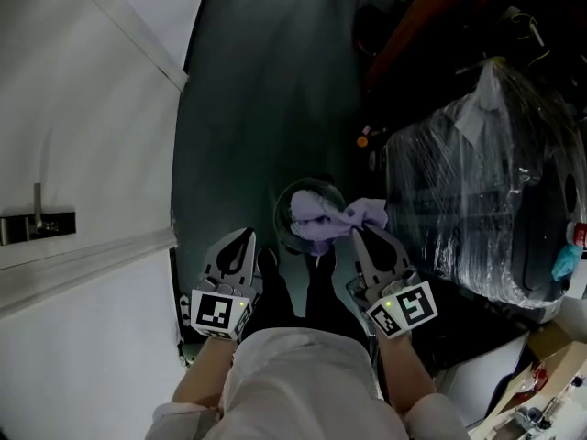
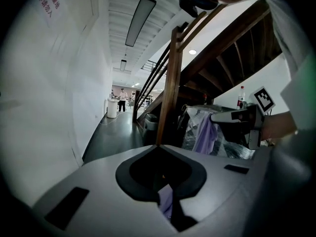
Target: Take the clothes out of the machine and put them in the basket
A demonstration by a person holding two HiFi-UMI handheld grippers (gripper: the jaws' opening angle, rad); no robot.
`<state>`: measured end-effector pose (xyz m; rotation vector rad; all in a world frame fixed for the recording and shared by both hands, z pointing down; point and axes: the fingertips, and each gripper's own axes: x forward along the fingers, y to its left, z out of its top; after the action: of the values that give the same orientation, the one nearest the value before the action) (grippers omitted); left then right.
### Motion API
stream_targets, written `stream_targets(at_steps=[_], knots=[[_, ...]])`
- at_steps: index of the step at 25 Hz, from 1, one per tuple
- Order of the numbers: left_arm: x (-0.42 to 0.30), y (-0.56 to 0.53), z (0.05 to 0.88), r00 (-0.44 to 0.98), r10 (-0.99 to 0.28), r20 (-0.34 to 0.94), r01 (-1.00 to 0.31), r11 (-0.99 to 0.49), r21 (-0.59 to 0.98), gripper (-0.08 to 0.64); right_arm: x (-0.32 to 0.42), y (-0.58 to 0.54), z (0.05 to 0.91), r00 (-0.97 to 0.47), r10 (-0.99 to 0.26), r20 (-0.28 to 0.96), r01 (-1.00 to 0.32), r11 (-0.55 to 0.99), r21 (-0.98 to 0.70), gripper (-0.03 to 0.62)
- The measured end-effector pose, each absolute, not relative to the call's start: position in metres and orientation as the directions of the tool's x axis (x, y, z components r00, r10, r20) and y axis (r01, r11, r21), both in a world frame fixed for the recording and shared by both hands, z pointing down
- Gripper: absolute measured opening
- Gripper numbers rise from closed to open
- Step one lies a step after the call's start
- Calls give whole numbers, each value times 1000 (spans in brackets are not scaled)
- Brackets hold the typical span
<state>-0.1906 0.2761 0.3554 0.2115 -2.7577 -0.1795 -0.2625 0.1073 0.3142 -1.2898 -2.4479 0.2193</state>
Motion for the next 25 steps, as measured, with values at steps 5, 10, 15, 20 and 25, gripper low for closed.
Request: stream_targets(at_steps=[5, 10, 15, 20, 25], knots=[[-182, 277, 386, -904, -150, 399, -90, 982, 167, 21, -256, 108, 356, -489, 819, 300, 751, 570, -333, 29], [-176, 274, 416, -887, -152, 436, -77, 979, 186, 21, -252, 107, 399, -462, 810, 360, 737, 577, -352, 29], [-175, 269, 452, -861, -166, 480, -80, 978, 194, 21, -250, 106, 445, -439, 805, 399, 724, 580, -373, 29], [-180, 262, 487, -838, -181, 515, -83, 975, 208, 21, -248, 106, 493, -412, 795, 446, 706, 588, -395, 29], [-181, 262, 523, -831, -186, 524, -94, 976, 197, 21, -245, 110, 536, -389, 793, 470, 694, 587, -417, 29]])
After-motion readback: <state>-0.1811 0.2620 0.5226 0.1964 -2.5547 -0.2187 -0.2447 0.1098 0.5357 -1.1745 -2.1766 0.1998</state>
